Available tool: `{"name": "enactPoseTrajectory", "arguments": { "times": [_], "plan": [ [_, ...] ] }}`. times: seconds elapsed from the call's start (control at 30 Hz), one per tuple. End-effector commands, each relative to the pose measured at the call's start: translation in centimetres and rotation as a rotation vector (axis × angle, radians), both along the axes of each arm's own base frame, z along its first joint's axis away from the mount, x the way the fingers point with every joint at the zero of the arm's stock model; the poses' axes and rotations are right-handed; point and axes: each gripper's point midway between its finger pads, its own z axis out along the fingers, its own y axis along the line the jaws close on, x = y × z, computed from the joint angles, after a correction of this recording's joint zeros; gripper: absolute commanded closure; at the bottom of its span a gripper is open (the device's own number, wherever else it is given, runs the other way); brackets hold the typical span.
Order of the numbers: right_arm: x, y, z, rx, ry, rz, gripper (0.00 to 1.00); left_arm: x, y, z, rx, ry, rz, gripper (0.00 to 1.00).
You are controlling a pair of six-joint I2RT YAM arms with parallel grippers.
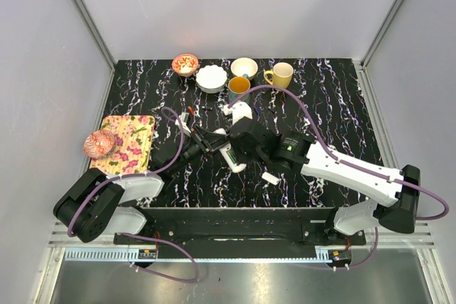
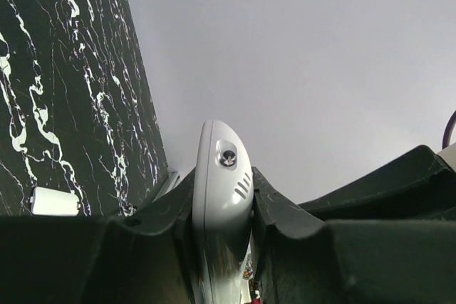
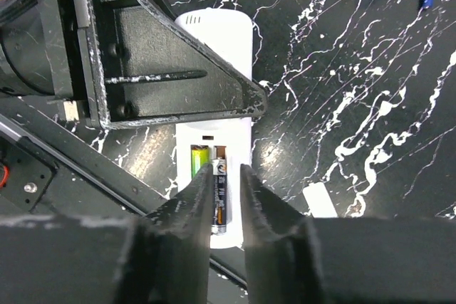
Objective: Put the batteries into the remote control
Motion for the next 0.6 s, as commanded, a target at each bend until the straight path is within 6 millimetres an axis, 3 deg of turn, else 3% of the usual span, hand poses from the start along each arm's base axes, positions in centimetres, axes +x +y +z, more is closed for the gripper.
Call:
{"name": "enactPoseTrajectory", "arguments": {
  "times": [0.0,0.07,0.2,0.57],
  "plan": [
    [0.5,-0.5,2.8,0.097,-0.056,-0.033,0.65,-0.3,-0.1,4.0,-0.098,-0.111,-0.013,1.00],
    [0.1,-0.9,2.7,0.087,-0.042,-0.026,0.56,-0.3,-0.1,4.0,-0.096,-0.113,-0.012,1.00],
    [-1.1,-0.9,1.4,0.058,0.015,0.023,0.56,-0.3,-0.1,3.9,-0.091,-0.115,-0.011,1.00],
    [-2.1,-0.8,-0.6,0.005,0.079,0.073,0.66,-0.3,0.0,4.2,-0.090,-0.123,-0.007,1.00]
  ]
}}
